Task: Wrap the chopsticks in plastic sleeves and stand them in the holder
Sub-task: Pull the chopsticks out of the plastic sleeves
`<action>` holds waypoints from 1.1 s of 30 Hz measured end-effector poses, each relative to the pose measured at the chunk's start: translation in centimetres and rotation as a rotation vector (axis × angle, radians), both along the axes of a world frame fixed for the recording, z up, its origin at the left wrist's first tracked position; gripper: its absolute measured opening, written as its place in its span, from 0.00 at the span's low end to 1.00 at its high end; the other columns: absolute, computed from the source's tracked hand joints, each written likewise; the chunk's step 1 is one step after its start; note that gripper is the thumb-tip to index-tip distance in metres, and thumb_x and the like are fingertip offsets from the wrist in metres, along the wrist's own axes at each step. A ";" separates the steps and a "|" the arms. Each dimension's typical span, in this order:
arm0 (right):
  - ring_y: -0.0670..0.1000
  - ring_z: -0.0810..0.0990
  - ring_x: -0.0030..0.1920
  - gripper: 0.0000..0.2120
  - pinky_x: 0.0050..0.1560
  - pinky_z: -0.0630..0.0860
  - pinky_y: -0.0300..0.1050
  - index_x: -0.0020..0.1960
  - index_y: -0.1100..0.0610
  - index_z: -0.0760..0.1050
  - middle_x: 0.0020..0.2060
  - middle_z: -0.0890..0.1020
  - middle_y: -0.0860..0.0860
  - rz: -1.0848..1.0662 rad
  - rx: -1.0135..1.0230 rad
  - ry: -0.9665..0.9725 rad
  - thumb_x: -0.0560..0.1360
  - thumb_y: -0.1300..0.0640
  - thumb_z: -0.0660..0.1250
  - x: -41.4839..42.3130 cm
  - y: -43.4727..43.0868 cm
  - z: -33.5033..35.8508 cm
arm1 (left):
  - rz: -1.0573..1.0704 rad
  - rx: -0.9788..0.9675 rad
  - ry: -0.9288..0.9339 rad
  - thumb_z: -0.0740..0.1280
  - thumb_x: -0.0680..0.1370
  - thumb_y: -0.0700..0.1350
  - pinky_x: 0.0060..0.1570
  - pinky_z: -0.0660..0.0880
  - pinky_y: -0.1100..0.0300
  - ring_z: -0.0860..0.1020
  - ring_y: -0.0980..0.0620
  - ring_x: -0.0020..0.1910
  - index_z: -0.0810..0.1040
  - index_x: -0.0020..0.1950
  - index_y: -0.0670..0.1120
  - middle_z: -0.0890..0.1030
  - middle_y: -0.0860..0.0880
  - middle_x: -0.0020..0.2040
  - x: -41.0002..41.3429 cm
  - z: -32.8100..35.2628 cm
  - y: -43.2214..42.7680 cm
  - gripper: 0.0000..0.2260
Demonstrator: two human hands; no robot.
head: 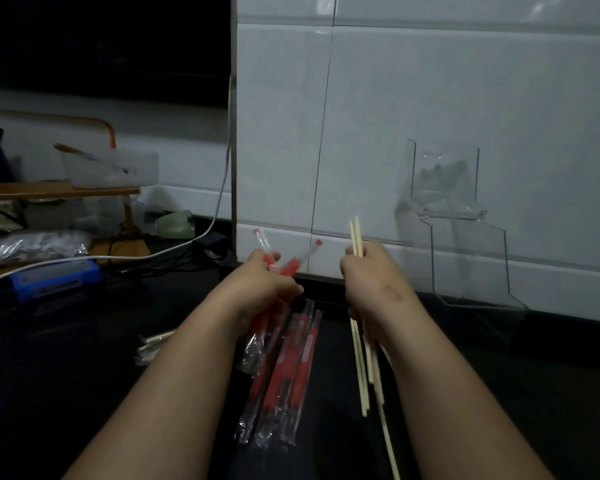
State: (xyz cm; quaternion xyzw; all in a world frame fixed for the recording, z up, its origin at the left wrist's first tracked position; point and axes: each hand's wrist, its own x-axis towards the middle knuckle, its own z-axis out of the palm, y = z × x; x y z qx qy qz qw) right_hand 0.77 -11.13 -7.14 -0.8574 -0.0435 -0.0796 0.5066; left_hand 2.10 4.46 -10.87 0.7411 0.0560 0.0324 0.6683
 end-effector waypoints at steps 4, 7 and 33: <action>0.60 0.76 0.55 0.17 0.48 0.70 0.46 0.68 0.62 0.65 0.59 0.76 0.60 -0.009 -0.452 0.131 0.80 0.62 0.56 -0.2 0.1 -0.8 | 0.001 0.393 0.026 0.71 0.72 0.37 0.35 0.77 0.56 0.81 0.48 0.39 0.64 0.70 0.51 0.77 0.45 0.48 -1.0 0.5 -0.5 0.29; 0.61 0.78 0.58 0.23 0.52 0.75 0.50 0.72 0.63 0.61 0.62 0.76 0.62 -0.008 -0.617 0.261 0.78 0.63 0.59 0.2 0.5 -1.8 | -0.011 0.697 0.031 0.69 0.72 0.41 0.32 0.71 0.59 0.78 0.52 0.37 0.70 0.55 0.48 0.78 0.47 0.44 -1.6 0.8 -1.0 0.14; 0.59 0.77 0.59 0.19 0.51 0.75 0.48 0.65 0.63 0.73 0.63 0.75 0.60 -0.012 -0.882 0.355 0.75 0.63 0.67 2.4 -0.3 -3.1 | 0.004 0.850 0.038 0.72 0.72 0.44 0.45 0.78 0.54 0.80 0.49 0.45 0.67 0.71 0.50 0.78 0.48 0.47 -1.2 -0.2 -1.7 0.29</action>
